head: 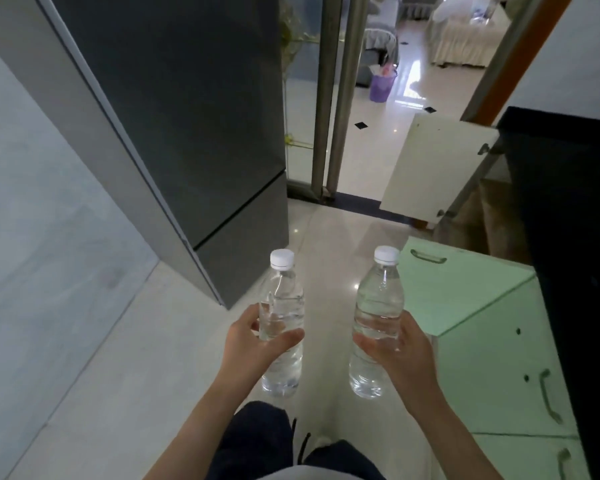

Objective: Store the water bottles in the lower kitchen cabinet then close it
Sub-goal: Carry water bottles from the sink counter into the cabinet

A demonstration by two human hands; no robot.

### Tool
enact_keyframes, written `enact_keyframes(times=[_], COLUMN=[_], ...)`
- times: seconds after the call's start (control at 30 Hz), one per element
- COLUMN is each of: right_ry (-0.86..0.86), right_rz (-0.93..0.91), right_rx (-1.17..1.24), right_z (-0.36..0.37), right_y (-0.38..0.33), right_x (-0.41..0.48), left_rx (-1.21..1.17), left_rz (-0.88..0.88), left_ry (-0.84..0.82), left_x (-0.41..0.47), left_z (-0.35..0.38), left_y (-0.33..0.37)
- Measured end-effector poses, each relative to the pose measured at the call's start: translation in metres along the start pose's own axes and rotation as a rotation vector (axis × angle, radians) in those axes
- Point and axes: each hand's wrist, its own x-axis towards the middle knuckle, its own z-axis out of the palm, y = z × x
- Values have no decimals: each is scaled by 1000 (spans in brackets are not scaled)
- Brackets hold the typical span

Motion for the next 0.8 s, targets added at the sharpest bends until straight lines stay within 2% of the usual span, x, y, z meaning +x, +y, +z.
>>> enact_keyframes(times=[0.17, 0.27, 0.57, 0.8], right_ry=[-20, -9, 182, 367], right_rz=[48, 56, 19, 64], right_rx=[-28, -38, 18, 64], right_z=[22, 43, 88, 65], right_y=[10, 10, -62, -78], right_x=[97, 158, 343, 443], left_rx=[45, 63, 120, 180], left_rz=[-37, -30, 113, 107], left_ry=[47, 20, -164, -353], left_x=[93, 163, 389, 515], left_z=[14, 18, 23, 94], left_y=[13, 22, 118, 177])
